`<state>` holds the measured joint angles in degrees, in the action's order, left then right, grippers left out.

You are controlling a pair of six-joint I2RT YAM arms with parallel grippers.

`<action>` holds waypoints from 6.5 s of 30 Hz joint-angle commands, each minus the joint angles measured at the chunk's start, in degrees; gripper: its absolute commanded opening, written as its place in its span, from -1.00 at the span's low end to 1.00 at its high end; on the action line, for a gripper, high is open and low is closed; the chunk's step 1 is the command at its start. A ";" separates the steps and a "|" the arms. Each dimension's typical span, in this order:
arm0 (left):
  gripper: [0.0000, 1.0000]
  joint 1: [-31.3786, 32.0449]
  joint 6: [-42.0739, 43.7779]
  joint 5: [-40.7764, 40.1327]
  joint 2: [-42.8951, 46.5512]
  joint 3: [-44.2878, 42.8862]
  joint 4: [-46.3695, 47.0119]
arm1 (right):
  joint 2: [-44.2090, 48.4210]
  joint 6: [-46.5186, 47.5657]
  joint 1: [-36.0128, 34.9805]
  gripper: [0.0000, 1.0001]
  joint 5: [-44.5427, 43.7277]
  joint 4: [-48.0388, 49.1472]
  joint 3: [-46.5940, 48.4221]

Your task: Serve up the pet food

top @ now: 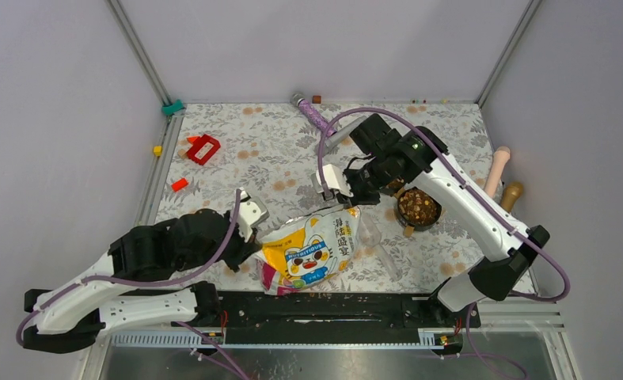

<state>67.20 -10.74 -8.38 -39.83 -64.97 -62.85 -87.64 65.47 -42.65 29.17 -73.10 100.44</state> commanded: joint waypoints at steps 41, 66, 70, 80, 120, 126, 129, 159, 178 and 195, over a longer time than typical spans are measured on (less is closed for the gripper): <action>-1.00 -0.14 -0.85 -20.79 -4.17 3.05 11.89 | 10.13 -16.44 -5.25 0.85 10.21 36.73 -14.82; -1.00 -0.14 -1.21 -20.04 1.19 2.67 11.66 | -4.68 -32.04 -15.09 -0.93 -1.26 34.89 -3.87; -1.00 -0.14 -1.28 -19.75 1.67 2.65 11.72 | -2.87 -30.87 -15.17 -1.00 -3.36 33.16 -4.27; -0.04 -0.14 1.46 -9.52 -4.21 2.18 14.33 | 0.38 -35.68 -16.41 -1.00 -1.30 33.94 -4.41; -1.00 -0.14 2.66 -9.51 4.71 5.56 17.38 | 5.44 -17.71 -16.68 -0.05 -14.52 17.25 -7.09; -1.00 -0.19 2.66 -8.84 4.77 5.56 17.45 | 5.31 -17.43 -16.67 -0.62 -14.89 17.23 -6.94; -1.00 -0.19 2.74 -8.56 5.01 5.51 17.31 | 4.78 -16.78 -16.67 -1.00 -15.81 16.76 -6.02; 0.12 -0.16 13.43 4.41 -8.94 2.57 19.47 | 11.20 -29.23 -16.67 -1.00 -8.25 26.06 -7.20; -1.00 -0.22 11.43 6.14 -0.06 9.13 22.13 | 10.70 -19.21 -16.72 -0.23 -11.55 18.00 -8.36; -1.00 -0.18 11.53 4.87 3.09 9.64 22.33 | 7.77 -12.92 -16.67 -1.00 -18.91 10.38 -6.62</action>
<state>66.78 0.62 -4.32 -38.98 -54.81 -40.60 -80.95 50.26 -59.05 12.49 -60.69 92.07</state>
